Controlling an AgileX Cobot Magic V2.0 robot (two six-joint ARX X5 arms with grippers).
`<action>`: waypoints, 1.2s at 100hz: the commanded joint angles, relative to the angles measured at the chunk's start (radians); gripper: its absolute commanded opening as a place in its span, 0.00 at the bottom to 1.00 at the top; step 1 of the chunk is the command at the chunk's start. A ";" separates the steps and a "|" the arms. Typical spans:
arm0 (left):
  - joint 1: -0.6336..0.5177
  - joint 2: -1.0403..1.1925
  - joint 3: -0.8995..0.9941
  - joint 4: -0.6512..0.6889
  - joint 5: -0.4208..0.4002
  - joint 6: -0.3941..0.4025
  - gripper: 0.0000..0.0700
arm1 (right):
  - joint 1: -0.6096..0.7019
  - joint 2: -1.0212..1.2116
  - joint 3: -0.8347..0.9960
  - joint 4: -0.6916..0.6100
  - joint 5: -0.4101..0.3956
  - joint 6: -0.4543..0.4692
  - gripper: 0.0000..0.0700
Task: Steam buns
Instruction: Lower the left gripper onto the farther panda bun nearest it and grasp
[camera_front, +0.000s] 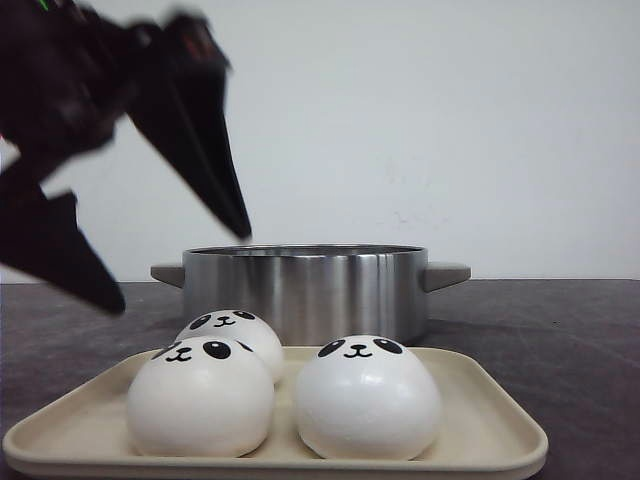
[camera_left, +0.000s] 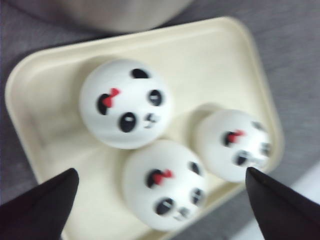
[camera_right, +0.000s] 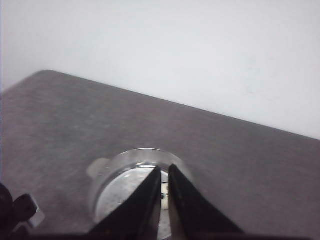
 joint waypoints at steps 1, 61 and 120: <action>-0.012 0.057 0.036 0.017 -0.041 -0.003 1.00 | 0.014 -0.005 0.019 0.006 0.012 0.028 0.02; -0.012 0.323 0.118 0.078 -0.066 -0.001 1.00 | 0.014 -0.018 0.019 -0.071 0.050 0.058 0.02; -0.018 0.213 0.199 0.028 0.014 0.019 0.00 | 0.014 -0.015 0.017 -0.100 0.069 0.057 0.02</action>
